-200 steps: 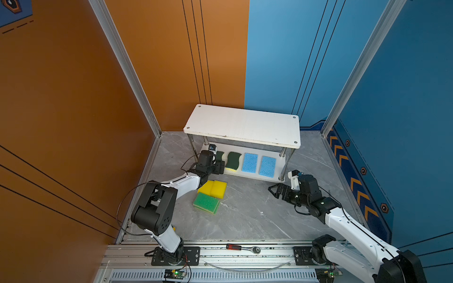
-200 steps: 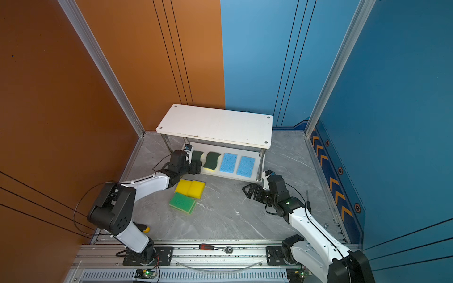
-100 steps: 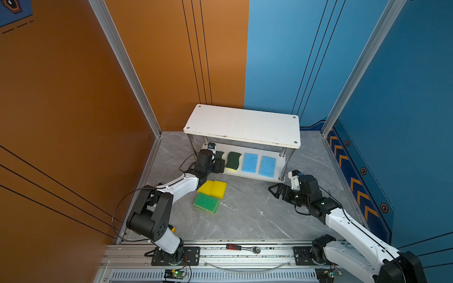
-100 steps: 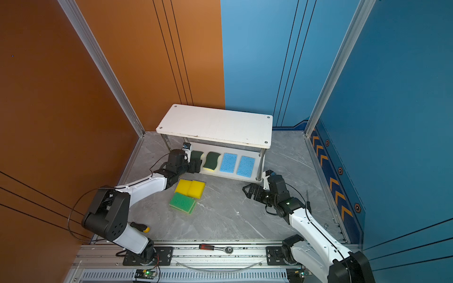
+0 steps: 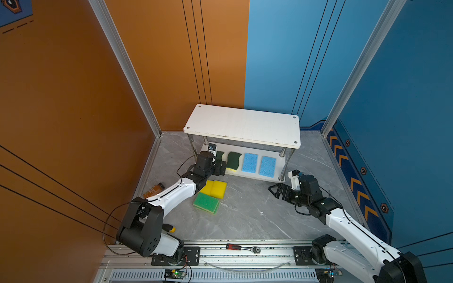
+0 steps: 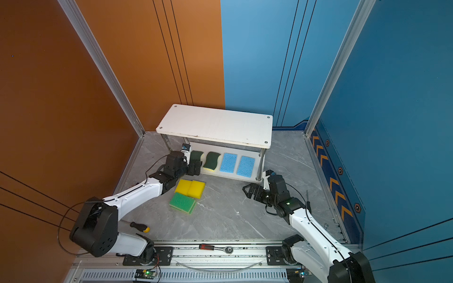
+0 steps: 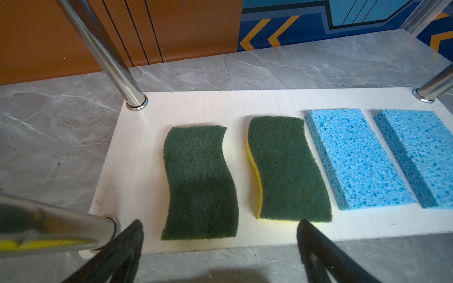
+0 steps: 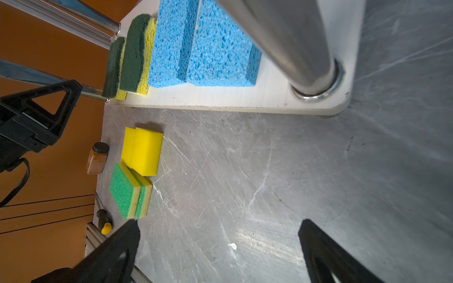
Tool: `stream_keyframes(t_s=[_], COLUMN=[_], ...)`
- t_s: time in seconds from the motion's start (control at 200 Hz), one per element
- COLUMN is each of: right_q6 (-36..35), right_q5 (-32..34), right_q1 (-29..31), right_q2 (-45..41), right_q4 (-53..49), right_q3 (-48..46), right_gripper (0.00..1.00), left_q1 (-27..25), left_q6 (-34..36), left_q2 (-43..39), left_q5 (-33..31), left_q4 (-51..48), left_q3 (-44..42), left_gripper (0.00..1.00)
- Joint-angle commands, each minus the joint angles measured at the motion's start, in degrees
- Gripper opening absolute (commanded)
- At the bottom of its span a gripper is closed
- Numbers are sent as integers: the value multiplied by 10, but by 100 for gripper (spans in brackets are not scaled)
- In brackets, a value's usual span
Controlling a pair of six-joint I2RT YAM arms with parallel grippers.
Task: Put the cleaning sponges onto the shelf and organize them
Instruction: 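Withdraw the left gripper toward the table sponges while the right gripper moves toward them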
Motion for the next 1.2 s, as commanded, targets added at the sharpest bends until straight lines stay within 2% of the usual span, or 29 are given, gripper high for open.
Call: stream_keyframes(t_s=[0.0, 0.25, 0.421, 0.551, 0.886, 1.127, 1.197], right_q6=[2, -1, 0, -4, -28, -60, -70], right_q5=[9, 1, 4, 12, 78, 122, 131], right_q1=[-2, 0, 3, 14, 117, 192, 231], right_q2=[-12, -16, -16, -8, 35, 104, 127], right_q4=[-9, -10, -10, -7, 32, 64, 81], right_q3=[-2, -3, -3, -2, 24, 65, 78], right_gripper=[100, 100, 100, 100, 100, 100, 100], left_q1=[-10, -33, -47, -65, -76, -81, -81], left_q6=[-28, -91, -166, -227, -344, -388, -392], left_q2=[-27, -81, -131, -178, -302, -352, -360], left_q5=[-25, -44, -43, -70, -71, -72, -72], left_q4=[-59, -141, -217, -259, -333, -373, -384], left_q3=[-2, -15, -34, -62, -142, -175, -177], left_gripper=[98, 98, 98, 98, 98, 98, 98])
